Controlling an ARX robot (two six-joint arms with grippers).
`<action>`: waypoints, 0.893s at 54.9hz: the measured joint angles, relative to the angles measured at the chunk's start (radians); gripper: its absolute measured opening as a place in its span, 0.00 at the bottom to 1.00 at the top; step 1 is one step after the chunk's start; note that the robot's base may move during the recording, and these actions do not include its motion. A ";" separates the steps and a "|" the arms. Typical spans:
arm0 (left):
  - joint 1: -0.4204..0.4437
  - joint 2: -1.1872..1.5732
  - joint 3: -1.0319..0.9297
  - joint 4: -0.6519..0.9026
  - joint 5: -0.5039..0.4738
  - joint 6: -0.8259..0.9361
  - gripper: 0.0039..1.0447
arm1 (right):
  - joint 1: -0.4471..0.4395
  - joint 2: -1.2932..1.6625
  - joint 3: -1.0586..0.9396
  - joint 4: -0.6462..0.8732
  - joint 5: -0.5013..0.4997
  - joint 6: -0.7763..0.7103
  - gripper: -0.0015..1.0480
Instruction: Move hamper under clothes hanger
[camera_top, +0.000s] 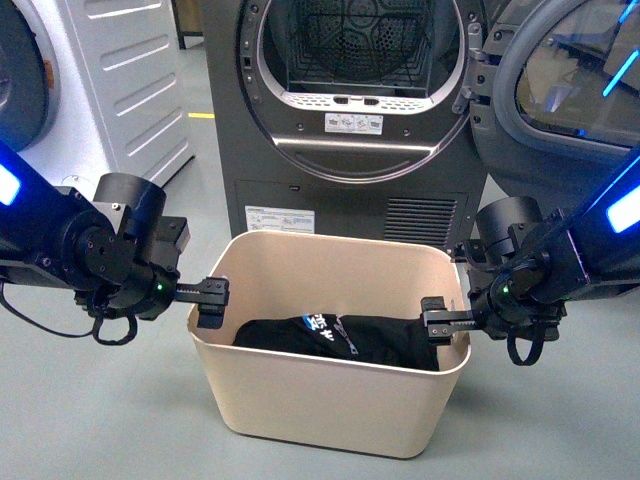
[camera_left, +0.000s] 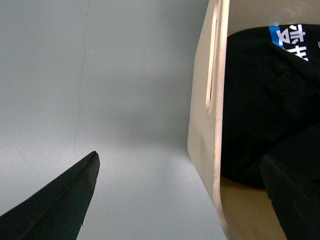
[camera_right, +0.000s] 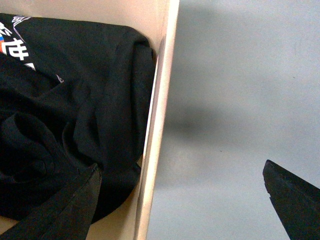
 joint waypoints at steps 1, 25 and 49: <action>0.000 0.001 0.003 0.003 -0.005 0.000 0.94 | 0.002 0.003 0.003 -0.001 0.003 0.000 0.92; 0.004 0.066 0.101 -0.010 -0.046 -0.006 0.94 | 0.039 0.034 0.125 -0.077 0.051 -0.001 0.92; -0.012 0.090 0.114 0.000 -0.047 -0.025 0.73 | 0.027 0.038 0.136 -0.108 0.105 -0.003 0.51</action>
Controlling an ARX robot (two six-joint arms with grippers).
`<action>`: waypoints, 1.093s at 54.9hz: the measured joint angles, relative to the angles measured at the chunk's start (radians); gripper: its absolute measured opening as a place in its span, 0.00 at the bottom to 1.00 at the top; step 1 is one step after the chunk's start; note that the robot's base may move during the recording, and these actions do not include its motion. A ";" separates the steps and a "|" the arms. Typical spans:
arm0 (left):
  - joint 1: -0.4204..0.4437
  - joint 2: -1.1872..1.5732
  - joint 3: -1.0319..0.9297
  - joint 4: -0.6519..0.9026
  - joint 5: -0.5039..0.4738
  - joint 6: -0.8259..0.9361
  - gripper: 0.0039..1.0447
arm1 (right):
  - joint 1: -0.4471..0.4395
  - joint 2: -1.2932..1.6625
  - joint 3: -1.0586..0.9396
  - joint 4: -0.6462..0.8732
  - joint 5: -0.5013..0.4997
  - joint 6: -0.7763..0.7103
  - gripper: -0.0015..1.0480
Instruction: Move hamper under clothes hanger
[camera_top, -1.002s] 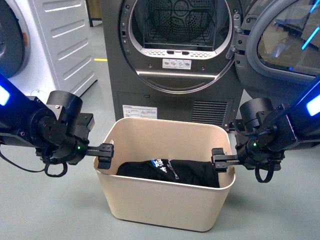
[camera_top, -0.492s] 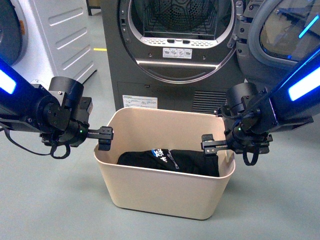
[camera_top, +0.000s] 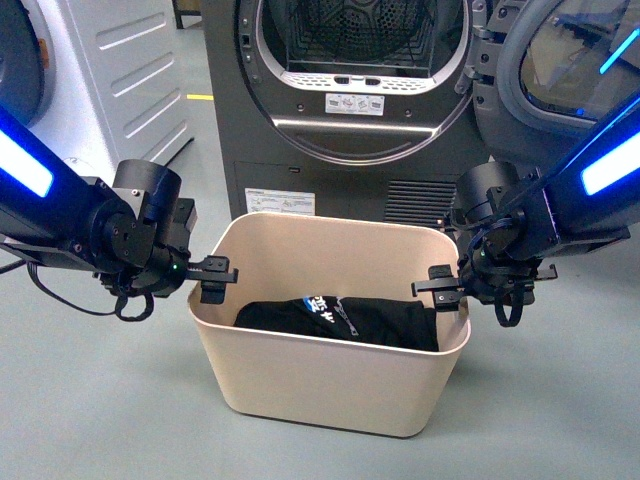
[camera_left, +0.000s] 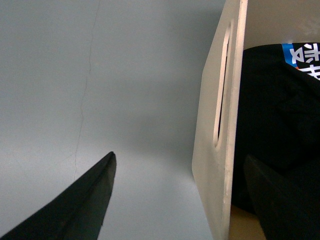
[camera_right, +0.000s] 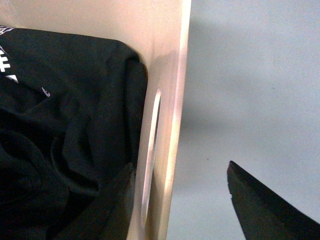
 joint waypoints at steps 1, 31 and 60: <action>0.000 0.000 0.000 0.000 0.000 -0.002 0.71 | 0.000 0.000 0.000 0.000 0.001 0.000 0.49; -0.024 -0.021 -0.038 0.003 0.019 -0.061 0.04 | 0.008 -0.009 -0.025 0.016 -0.009 0.045 0.03; -0.066 -0.258 -0.397 0.153 -0.030 -0.096 0.04 | 0.000 -0.237 -0.456 0.272 -0.072 0.031 0.03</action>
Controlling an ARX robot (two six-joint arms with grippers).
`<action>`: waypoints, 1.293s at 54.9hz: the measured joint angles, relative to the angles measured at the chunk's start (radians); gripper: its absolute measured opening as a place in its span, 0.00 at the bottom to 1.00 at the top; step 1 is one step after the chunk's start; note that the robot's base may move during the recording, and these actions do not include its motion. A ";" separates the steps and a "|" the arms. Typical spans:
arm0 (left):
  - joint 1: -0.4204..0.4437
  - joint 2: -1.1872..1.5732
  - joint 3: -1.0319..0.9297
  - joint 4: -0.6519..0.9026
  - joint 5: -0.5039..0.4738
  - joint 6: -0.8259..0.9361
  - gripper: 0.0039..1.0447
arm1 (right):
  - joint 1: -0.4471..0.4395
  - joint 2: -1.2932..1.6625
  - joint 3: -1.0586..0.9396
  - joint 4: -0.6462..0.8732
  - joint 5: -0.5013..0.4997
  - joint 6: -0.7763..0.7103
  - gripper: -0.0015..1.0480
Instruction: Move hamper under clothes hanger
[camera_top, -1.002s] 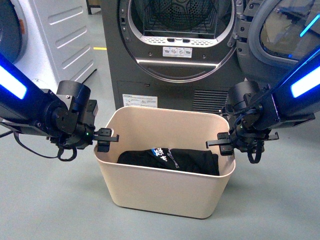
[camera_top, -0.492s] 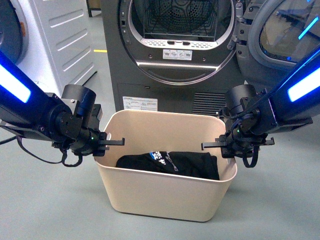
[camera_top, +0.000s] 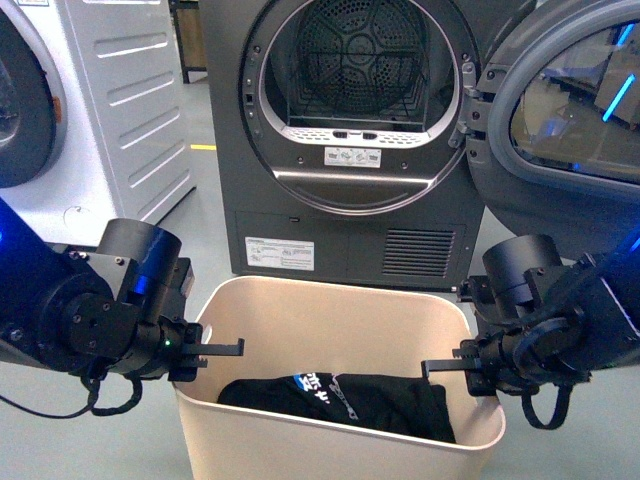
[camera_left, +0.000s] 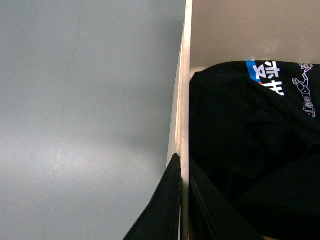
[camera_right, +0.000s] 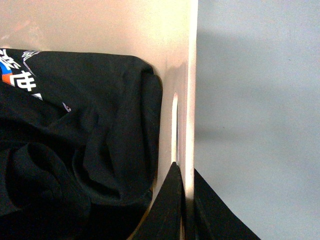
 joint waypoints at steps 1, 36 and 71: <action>0.000 -0.008 -0.008 0.003 -0.002 0.001 0.04 | 0.000 -0.008 -0.011 0.007 -0.002 0.000 0.03; -0.124 -0.320 -0.455 0.201 -0.027 -0.049 0.04 | 0.003 -0.373 -0.545 0.309 0.014 -0.074 0.03; -0.143 -0.388 -0.736 0.407 -0.022 -0.107 0.04 | 0.078 -0.308 -0.770 0.636 0.042 -0.001 0.03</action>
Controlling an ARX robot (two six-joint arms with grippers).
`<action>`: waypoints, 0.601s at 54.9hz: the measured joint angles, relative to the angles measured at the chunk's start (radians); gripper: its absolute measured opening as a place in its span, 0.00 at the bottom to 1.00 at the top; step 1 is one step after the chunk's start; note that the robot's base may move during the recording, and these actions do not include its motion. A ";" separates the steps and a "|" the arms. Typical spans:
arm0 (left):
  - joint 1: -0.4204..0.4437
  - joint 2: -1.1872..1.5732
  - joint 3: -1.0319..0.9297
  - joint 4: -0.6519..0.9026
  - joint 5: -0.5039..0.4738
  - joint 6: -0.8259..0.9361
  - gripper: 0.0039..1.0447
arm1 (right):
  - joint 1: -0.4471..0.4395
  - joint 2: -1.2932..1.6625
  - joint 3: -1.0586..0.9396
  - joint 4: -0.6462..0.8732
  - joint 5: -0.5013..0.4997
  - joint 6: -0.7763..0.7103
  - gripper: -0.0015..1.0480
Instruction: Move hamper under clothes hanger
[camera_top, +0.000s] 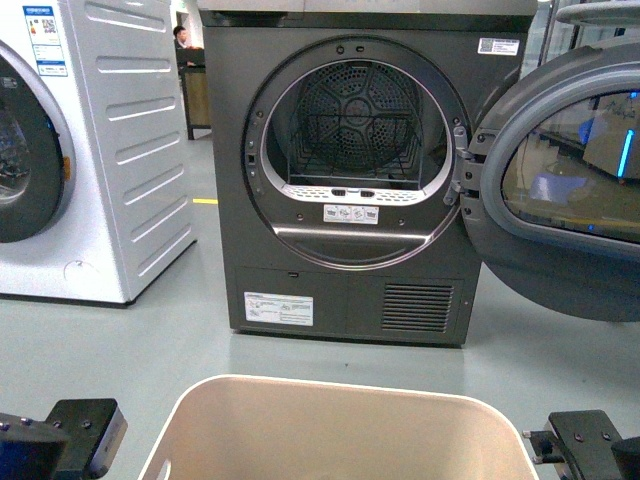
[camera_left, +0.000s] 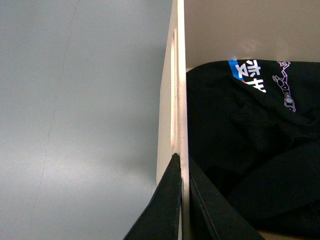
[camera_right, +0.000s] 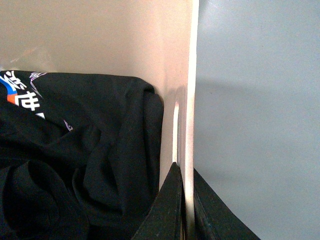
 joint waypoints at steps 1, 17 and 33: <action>-0.004 0.000 -0.009 0.009 -0.001 -0.003 0.04 | 0.004 0.000 -0.009 0.009 0.003 0.002 0.03; 0.015 0.042 -0.022 0.057 0.000 -0.006 0.04 | 0.016 -0.001 -0.060 0.057 0.017 0.016 0.03; 0.021 0.045 -0.030 0.071 -0.002 -0.006 0.04 | 0.031 -0.004 -0.071 0.071 0.024 0.026 0.03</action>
